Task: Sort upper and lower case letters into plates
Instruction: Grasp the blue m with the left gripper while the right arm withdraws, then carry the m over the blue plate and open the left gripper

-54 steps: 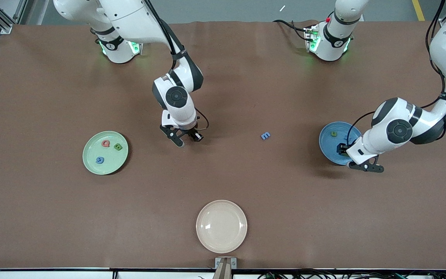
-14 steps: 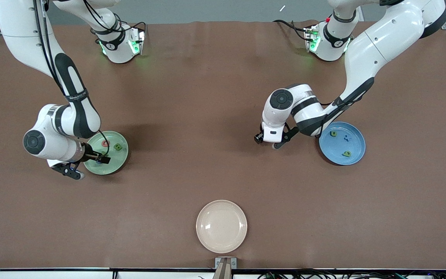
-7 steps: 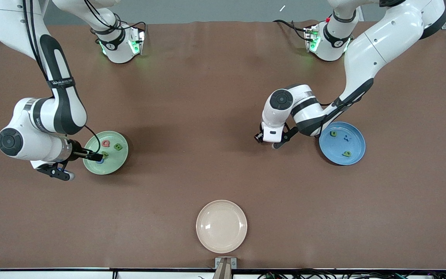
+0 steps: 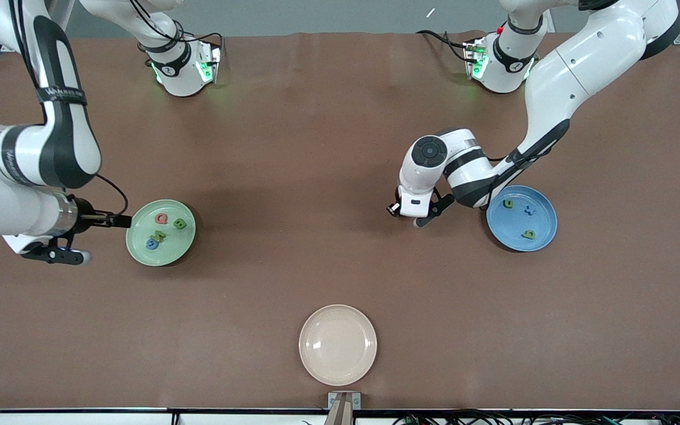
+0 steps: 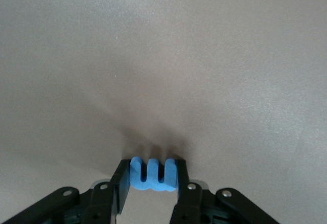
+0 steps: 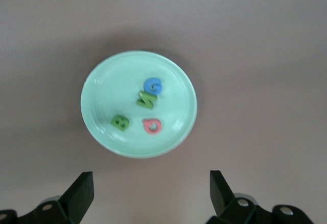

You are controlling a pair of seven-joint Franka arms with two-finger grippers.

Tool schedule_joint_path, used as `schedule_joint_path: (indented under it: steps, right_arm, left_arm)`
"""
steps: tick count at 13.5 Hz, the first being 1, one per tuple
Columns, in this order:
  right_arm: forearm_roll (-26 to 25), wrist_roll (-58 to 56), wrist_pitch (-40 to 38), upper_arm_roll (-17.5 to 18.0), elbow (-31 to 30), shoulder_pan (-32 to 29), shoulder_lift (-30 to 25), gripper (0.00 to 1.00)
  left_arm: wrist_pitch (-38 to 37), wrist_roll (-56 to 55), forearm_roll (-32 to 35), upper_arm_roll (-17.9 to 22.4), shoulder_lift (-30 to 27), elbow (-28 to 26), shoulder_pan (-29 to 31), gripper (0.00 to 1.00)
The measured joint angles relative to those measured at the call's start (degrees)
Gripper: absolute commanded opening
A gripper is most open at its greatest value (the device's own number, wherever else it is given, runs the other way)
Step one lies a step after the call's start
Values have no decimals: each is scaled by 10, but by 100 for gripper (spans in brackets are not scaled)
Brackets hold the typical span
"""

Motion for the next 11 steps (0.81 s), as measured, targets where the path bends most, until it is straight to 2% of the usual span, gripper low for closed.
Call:
schedule_joint_path:
  steps: [4,8,11]
  right_arm:
    - [-9,-11,-73,-3,41,-6,-46,100]
    - [-10,-98,-84,-8,83,-53,-46,100]
    - [-10,-114,-97,-8,105,-68,-46,100]
  left_arm:
    - [-3,92,0,-25,-2,10,29,24]
    - [-72,217,0,-95,-4,12,117,22]
    - [-110,335,0,-135,-5,12,188,22]
